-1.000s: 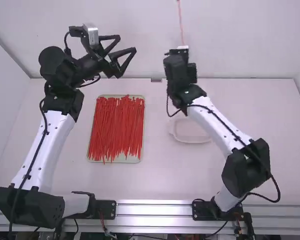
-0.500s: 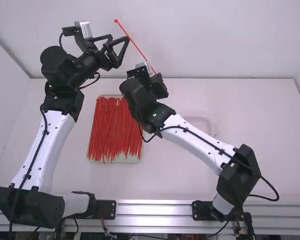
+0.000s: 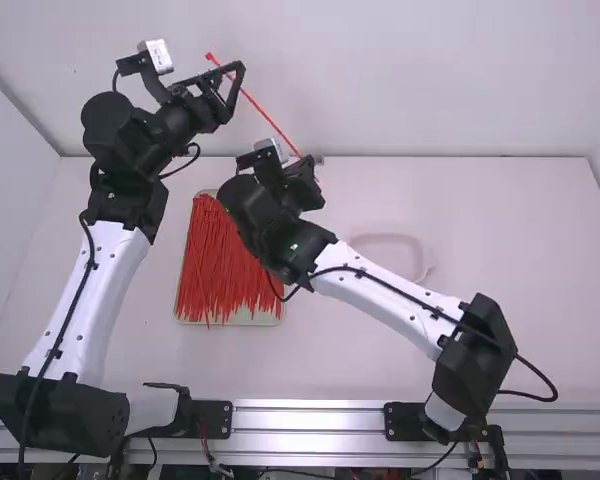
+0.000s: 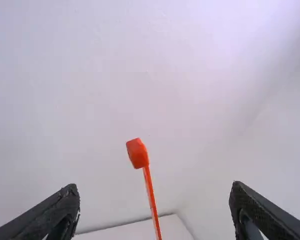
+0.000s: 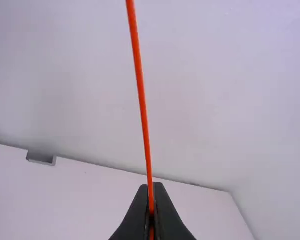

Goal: Fasten the cable tie

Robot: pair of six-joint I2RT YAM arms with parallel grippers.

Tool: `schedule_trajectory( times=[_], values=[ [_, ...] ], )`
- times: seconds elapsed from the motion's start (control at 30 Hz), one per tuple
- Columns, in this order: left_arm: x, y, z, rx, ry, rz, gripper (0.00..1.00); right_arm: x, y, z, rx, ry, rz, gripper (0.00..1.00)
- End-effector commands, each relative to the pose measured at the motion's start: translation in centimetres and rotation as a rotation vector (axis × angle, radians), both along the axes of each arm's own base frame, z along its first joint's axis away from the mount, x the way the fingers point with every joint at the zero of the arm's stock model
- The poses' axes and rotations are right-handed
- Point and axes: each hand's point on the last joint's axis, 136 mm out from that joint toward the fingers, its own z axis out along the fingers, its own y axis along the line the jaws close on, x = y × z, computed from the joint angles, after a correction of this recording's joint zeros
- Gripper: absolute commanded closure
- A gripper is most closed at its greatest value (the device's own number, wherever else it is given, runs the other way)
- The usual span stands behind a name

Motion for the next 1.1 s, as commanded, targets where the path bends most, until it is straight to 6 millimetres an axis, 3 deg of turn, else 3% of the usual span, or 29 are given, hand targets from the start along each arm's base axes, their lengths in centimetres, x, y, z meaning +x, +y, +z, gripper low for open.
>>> schedule_trajectory(
  times=[0.0,0.03,0.17,0.27,1.07],
  values=[
    [-0.1,0.1,0.4,-0.031,0.005,0.001,0.26,0.0,-0.4,1.2,0.012,-0.025,-0.033,1.00],
    [-0.1,0.1,0.4,-0.032,0.005,-0.001,0.29,0.0,-0.4,1.2,0.012,-0.025,-0.033,1.00],
    [-0.5,-0.3,0.6,-0.023,-0.007,-0.029,0.77,0.0,-0.4,1.2,0.014,-0.026,-0.033,1.00],
    [-0.5,-0.3,0.8,-0.029,-0.010,-0.029,0.98,0.1,-0.4,1.1,0.017,-0.025,-0.029,1.00],
    [-0.5,0.1,1.3,-0.082,-0.003,-0.033,0.98,-0.9,1.0,1.1,0.015,-0.023,0.009,1.00]
  ],
)
